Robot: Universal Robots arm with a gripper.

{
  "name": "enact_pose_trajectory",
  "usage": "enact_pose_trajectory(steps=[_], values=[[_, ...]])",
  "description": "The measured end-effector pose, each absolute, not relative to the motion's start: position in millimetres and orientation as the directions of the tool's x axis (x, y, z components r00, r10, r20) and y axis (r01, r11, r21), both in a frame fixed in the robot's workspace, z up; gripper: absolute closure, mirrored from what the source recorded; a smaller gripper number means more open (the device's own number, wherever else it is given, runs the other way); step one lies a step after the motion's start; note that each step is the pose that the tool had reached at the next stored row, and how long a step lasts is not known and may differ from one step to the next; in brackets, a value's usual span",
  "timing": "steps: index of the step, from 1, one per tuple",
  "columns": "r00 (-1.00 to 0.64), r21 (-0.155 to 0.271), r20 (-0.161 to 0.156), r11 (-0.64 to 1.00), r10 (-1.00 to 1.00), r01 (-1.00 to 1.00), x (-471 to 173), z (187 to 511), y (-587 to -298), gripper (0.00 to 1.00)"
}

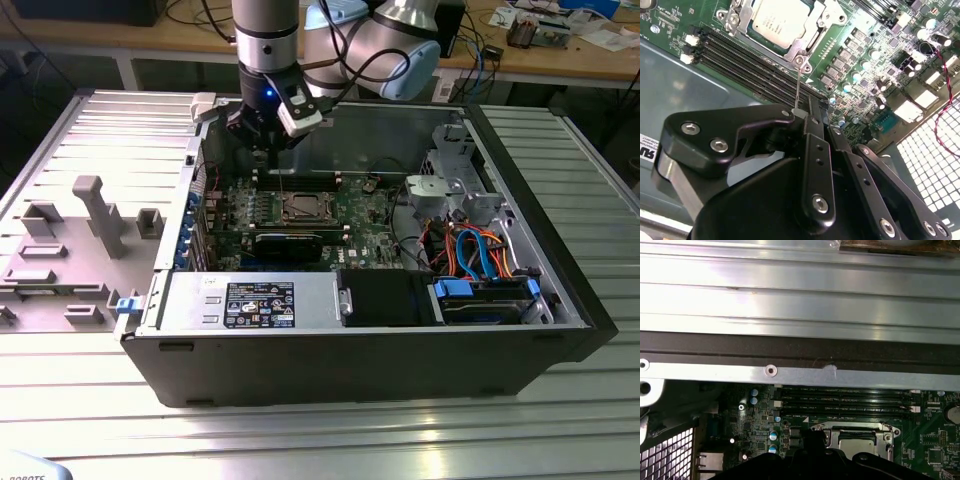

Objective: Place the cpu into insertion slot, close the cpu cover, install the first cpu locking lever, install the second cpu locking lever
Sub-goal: 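Install the first cpu locking lever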

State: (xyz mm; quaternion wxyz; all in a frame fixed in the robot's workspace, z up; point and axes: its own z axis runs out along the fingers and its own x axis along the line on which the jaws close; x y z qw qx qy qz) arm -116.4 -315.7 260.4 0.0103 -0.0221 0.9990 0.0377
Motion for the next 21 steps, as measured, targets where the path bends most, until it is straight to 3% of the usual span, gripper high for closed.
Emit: enact_pose_trajectory(steps=[21], values=[[-0.999, 0.075, -0.022, 0.996, -0.043, -0.045, -112.1, 260.4, -315.7, 0.89]])
